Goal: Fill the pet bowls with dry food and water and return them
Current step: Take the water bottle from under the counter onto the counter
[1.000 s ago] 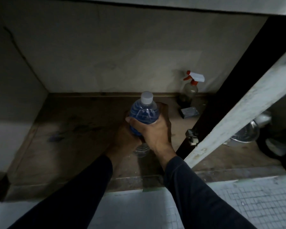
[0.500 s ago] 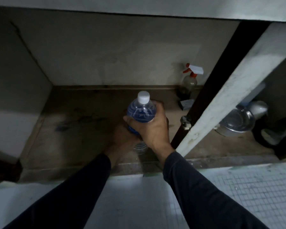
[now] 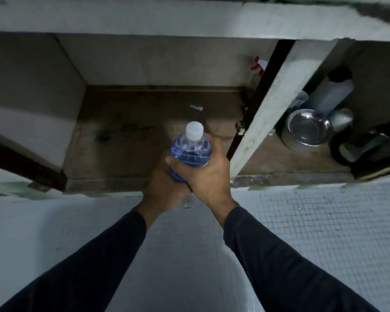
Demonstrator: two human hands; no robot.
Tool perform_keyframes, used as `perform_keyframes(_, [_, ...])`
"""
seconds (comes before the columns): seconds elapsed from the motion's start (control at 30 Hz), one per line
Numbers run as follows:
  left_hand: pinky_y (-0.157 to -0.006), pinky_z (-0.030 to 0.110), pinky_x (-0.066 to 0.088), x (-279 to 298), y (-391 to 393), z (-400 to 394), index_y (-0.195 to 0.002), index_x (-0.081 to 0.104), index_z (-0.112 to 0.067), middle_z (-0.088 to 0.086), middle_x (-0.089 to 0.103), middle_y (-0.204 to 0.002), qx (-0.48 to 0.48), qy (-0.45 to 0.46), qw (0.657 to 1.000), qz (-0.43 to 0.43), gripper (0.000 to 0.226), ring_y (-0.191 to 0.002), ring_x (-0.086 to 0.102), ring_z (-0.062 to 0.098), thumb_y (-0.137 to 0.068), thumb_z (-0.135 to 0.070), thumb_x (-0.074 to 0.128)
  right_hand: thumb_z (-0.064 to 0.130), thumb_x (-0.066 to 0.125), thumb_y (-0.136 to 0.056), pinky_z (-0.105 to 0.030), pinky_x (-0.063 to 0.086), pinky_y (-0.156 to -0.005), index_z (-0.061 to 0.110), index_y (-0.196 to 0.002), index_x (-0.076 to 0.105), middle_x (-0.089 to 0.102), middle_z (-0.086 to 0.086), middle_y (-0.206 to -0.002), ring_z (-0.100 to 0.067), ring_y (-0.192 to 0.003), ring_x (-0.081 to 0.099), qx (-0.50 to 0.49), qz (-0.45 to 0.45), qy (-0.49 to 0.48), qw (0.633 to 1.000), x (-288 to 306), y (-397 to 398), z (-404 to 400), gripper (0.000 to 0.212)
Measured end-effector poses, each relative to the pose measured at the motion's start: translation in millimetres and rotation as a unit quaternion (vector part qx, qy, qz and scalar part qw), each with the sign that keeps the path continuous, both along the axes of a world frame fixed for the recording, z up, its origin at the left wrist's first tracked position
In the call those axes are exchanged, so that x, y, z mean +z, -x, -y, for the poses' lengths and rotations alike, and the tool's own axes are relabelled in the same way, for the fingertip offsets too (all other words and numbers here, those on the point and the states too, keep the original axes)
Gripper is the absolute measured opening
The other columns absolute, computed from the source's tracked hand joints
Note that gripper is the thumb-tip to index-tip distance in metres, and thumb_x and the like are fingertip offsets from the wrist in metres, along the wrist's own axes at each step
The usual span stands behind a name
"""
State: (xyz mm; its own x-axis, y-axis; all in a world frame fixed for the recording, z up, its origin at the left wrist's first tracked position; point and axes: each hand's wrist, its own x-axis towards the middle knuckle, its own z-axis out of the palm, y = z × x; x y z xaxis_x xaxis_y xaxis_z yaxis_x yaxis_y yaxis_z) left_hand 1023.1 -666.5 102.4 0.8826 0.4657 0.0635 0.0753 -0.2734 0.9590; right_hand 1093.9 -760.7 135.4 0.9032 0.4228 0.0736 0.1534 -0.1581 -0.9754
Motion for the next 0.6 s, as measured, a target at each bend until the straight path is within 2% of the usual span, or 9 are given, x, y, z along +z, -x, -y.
perform_keyframes(0.1, [-0.085,0.015,0.055,29,28,23,-0.122,0.067,-0.036,-0.012,0.075,-0.116,-0.003,0.037,0.999,0.011,0.047,-0.109,0.071,0.006,-0.08,-0.024,0.085,0.053,0.092,-0.053,-0.01,0.054,-0.076,0.04,-0.117,0.051,0.067,0.02,-0.108,0.004,-0.098,0.066,0.002,-0.013,0.021,1.0,29,23,20,0.077])
perform_keyframes(0.2, [-0.087,0.018,0.055,60,51,38,-0.125,0.066,-0.021,-0.007,0.074,-0.118,-0.014,0.053,0.999,-0.005,0.05,-0.111,0.071,0.012,-0.081,-0.036,0.086,0.049,0.093,-0.055,-0.032,0.061,-0.087,0.041,-0.118,0.05,0.066,0.016,-0.113,-0.004,-0.103,0.067,0.014,-0.018,0.05,0.998,63,45,38,0.077])
perform_keyframes(0.23, [-0.088,0.019,0.056,72,58,45,-0.127,0.065,-0.019,-0.007,0.074,-0.119,-0.015,0.052,0.998,-0.012,0.055,-0.113,0.071,0.012,-0.081,-0.041,0.086,0.049,0.094,-0.055,-0.035,0.061,-0.087,0.04,-0.119,0.049,0.065,0.016,-0.114,-0.005,-0.104,0.067,0.017,-0.021,0.058,0.998,76,52,45,0.078])
perform_keyframes(0.3, [-0.09,0.023,0.058,98,73,59,-0.131,0.062,-0.021,-0.011,0.073,-0.121,0.004,0.061,0.998,-0.034,0.065,-0.114,0.07,0.009,-0.078,-0.049,0.085,0.053,0.093,-0.054,-0.031,0.061,-0.085,0.04,-0.122,0.048,0.063,0.019,-0.115,-0.002,-0.105,0.065,0.02,-0.031,0.071,0.997,105,64,56,0.082])
perform_keyframes(0.4, [-0.093,0.038,0.061,141,90,76,-0.133,0.059,-0.033,-0.012,0.073,-0.121,0.03,0.091,0.994,-0.054,0.068,-0.113,0.07,0.01,-0.074,-0.051,0.087,0.055,0.092,-0.053,-0.03,0.061,-0.088,0.045,-0.123,0.046,0.061,0.023,-0.116,0.002,-0.107,0.063,0.029,-0.056,0.093,0.994,150,80,73,0.085])
perform_keyframes(0.47, [-0.094,0.04,0.06,173,96,84,-0.134,0.056,-0.042,-0.011,0.072,-0.124,0.032,0.095,0.993,-0.061,0.071,-0.115,0.07,0.014,-0.073,-0.058,0.087,0.055,0.092,-0.054,-0.03,0.06,-0.09,0.043,-0.125,0.046,0.061,0.022,-0.117,0.001,-0.109,0.063,0.034,-0.062,0.091,0.993,183,87,83,0.085])
perform_keyframes(0.53, [-0.096,0.046,0.059,205,100,91,-0.14,0.052,-0.035,-0.006,0.071,-0.127,0.026,0.091,0.993,-0.064,0.079,-0.118,0.069,0.019,-0.072,-0.057,0.088,0.054,0.092,-0.055,-0.027,0.059,-0.088,0.041,-0.124,0.048,0.063,0.021,-0.116,0.001,-0.107,0.063,0.03,-0.067,0.081,0.994,218,93,91,0.083])
perform_keyframes(0.6, [-0.101,0.053,0.056,235,103,98,-0.146,0.049,-0.019,0.0,0.067,-0.133,0.021,0.102,0.992,-0.066,0.088,-0.123,0.066,0.024,-0.074,-0.052,0.089,0.051,0.092,-0.056,-0.022,0.059,-0.085,0.04,-0.123,0.049,0.063,0.021,-0.114,0.001,-0.105,0.064,0.027,-0.068,0.071,0.995,253,97,98,0.081])
